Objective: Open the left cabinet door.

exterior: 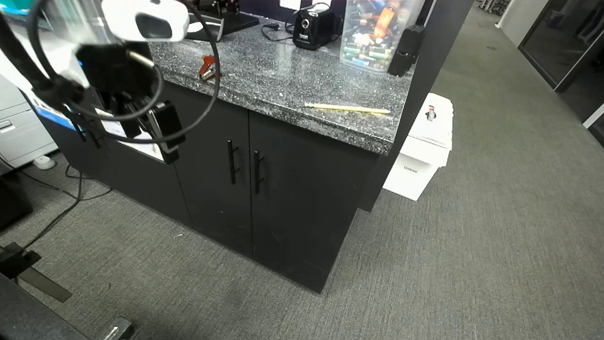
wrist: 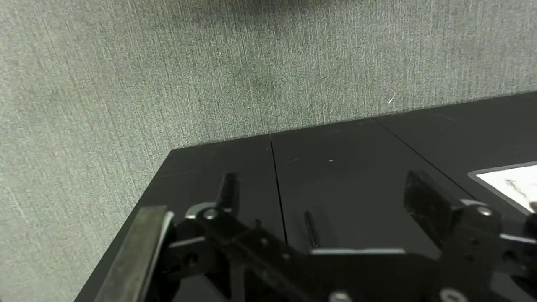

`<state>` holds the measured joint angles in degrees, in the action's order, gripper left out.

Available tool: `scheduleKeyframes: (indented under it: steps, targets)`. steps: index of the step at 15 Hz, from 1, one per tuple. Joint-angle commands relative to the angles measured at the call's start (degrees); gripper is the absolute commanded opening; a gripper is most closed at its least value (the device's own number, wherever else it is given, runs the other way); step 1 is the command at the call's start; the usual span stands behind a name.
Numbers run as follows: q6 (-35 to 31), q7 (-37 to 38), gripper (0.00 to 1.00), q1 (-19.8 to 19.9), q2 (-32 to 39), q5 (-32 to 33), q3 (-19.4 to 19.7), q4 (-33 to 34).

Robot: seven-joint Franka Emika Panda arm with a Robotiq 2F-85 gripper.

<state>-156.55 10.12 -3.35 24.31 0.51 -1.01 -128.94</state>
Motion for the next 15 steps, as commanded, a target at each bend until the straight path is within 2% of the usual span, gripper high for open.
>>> scheduleKeyframes:
  steps: [1, 5, 8, 15]
  targets:
    - [-6.26, 1.28, 1.00, -1.45, 10.40, -1.39, 0.41, 6.79]
    - [-14.76, 2.58, 1.00, -3.85, 19.44, -1.47, 1.87, 12.51]
    - [-19.88, 3.71, 1.00, -6.22, 26.59, -2.39, 3.24, 19.80]
    - [-26.81, 4.54, 1.00, -11.59, 41.54, -5.12, 9.48, 35.99]
